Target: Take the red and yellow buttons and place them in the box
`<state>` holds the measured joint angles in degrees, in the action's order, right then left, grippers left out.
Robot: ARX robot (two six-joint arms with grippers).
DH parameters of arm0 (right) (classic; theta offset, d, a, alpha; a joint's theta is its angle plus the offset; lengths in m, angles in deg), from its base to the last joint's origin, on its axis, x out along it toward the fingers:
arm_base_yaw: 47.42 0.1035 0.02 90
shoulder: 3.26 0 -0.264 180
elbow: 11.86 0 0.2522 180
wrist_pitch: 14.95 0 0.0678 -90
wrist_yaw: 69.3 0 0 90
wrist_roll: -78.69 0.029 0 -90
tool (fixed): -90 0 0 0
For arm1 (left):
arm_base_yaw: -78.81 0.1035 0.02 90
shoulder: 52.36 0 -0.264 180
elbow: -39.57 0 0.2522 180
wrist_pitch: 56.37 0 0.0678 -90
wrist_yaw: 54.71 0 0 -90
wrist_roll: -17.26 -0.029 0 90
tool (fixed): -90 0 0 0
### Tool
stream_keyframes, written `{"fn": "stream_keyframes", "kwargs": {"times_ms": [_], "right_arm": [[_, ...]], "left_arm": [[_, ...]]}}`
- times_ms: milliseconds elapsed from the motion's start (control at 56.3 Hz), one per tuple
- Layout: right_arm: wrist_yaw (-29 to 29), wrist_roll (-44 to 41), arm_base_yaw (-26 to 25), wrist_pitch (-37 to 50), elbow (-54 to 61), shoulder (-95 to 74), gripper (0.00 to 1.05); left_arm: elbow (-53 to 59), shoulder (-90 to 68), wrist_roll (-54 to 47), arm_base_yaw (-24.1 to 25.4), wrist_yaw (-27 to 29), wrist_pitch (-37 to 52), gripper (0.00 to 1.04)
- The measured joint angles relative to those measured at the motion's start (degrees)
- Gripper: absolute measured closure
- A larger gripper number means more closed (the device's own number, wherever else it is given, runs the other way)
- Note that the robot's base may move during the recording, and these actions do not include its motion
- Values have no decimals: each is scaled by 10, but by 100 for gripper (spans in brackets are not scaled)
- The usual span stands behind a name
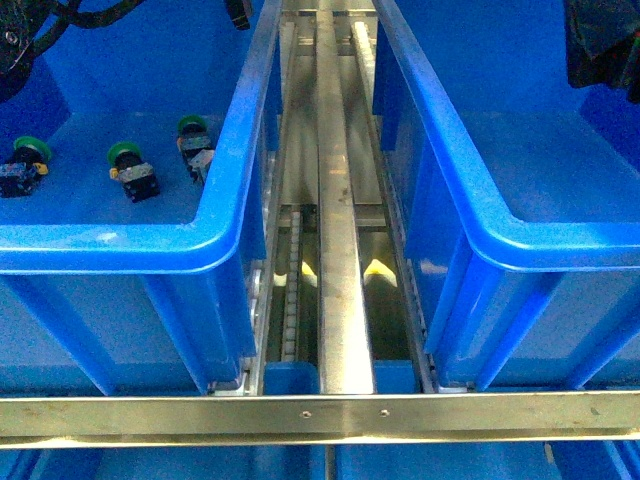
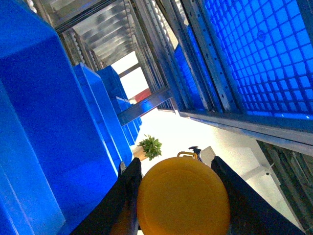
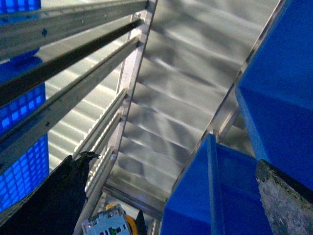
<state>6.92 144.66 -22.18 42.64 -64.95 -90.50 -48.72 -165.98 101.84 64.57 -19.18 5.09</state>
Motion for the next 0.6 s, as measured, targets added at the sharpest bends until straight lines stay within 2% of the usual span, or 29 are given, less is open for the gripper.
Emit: {"fn": "stream_keyframes", "kwargs": {"times_ms": [604], "right_arm": [[22,18,6,8,-18,-13,6]], "left_arm": [[-33,-22,-7,-24,-7,-27,71]]}}
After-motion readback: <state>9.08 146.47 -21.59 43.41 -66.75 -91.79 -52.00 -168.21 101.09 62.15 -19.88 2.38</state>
